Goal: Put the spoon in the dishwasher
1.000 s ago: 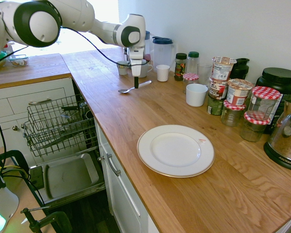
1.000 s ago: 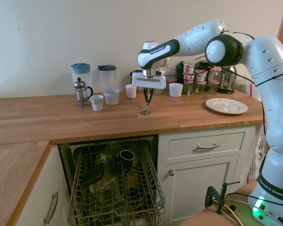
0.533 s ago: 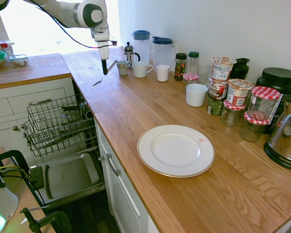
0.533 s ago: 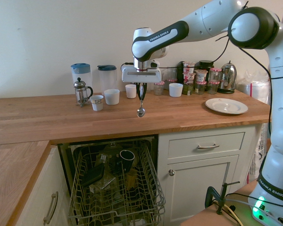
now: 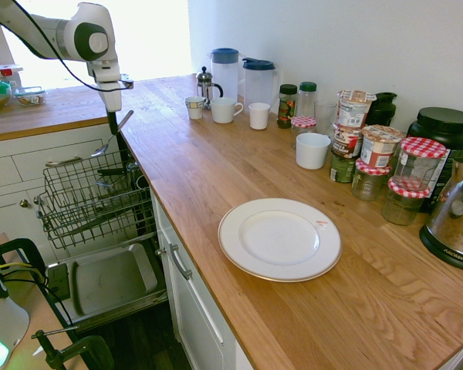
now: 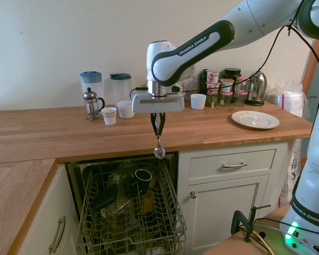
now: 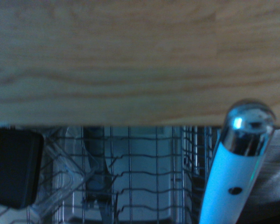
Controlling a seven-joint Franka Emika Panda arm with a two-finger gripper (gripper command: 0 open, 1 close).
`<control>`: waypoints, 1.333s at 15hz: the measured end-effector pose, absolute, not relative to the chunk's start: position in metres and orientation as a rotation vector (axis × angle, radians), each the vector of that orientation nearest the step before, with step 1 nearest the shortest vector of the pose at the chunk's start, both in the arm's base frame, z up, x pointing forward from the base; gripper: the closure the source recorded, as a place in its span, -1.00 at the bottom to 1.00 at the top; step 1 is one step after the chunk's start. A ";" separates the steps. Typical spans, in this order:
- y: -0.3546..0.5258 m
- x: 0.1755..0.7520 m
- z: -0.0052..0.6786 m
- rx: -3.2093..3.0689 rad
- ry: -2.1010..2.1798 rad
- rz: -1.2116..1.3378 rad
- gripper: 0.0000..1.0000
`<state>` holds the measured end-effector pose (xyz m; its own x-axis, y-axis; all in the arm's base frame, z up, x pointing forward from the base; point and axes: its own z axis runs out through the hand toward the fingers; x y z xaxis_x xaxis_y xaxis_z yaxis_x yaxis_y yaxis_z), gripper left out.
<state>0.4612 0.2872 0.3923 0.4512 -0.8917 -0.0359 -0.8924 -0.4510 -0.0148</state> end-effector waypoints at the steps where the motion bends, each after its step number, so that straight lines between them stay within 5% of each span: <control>1: 0.298 0.449 0.381 -2.674 1.596 0.059 1.00; 20: 0.324 0.455 0.170 -2.824 1.431 0.451 1.00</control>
